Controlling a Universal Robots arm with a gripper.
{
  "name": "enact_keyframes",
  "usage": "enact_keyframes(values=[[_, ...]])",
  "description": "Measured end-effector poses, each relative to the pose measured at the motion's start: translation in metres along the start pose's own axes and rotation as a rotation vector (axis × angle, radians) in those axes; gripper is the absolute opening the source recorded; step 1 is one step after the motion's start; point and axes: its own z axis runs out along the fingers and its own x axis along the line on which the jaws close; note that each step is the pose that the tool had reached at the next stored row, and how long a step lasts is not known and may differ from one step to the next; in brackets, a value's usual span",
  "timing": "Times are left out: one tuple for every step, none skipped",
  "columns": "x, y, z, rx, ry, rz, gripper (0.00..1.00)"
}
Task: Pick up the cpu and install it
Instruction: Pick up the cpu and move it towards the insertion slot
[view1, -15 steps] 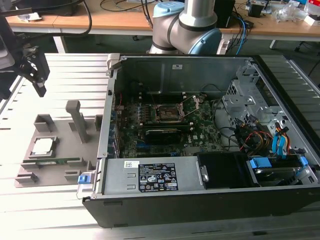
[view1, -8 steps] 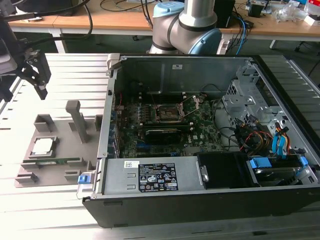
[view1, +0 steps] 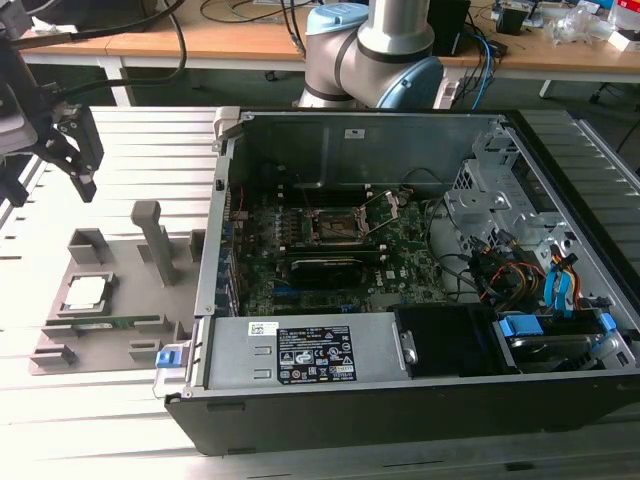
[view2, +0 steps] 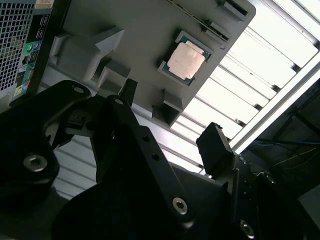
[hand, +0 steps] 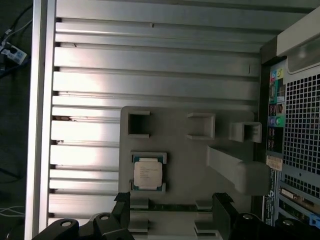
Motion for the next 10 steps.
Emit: enact_keyframes(values=[[0.0000,0.0000,0.0008,0.0000,0.0000,0.000,0.76],[0.0000,0.0000,0.0013,0.0000,0.0000,0.000,0.76],[0.0001,0.0000,0.0027,0.0000,-0.0001,0.000,0.76],[0.0001,0.0000,0.0035,0.0000,0.0000,0.000,0.76],[0.0001,0.0000,0.0044,0.0000,0.0000,0.000,0.76],[0.0002,0.0000,0.0057,0.0000,0.0000,0.000,0.76],[0.0002,0.0000,0.0062,0.0000,0.0000,0.000,0.76],[0.0002,0.0000,0.0068,0.0000,0.0000,0.000,0.76],[0.0002,0.0001,0.0075,0.0000,0.0000,0.000,0.76],[0.0002,0.0000,0.0081,0.0000,0.0000,0.000,0.76]])
